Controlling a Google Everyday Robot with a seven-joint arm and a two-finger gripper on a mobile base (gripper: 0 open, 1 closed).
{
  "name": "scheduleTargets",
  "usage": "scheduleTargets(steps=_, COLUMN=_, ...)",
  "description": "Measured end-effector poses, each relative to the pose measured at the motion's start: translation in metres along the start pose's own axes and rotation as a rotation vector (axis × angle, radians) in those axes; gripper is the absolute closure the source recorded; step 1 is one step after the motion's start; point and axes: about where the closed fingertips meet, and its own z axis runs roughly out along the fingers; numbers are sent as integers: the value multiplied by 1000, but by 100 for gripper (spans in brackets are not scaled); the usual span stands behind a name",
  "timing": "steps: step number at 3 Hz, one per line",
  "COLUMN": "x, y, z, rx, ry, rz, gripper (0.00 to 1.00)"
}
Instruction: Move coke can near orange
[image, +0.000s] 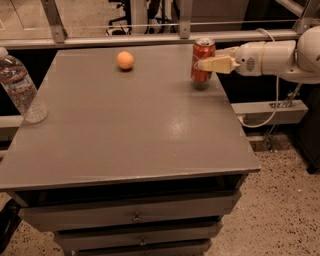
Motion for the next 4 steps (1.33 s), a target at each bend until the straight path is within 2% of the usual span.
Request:
scheduleTargets(steps=1, x=-3, y=0, z=1, rx=-1, ry=-4, rz=-3, gripper=88)
scheduleTargets(steps=2, x=-5, y=1, z=8, rx=-12, ry=-8, rz=-8, gripper=100)
scheduleTargets(steps=3, x=-10, y=1, z=23, rx=-33, ry=-23, rz=-25, gripper=100)
scheduleTargets(steps=4, x=-14, y=1, z=61, rx=-100, ry=-39, rz=-31, gripper=100)
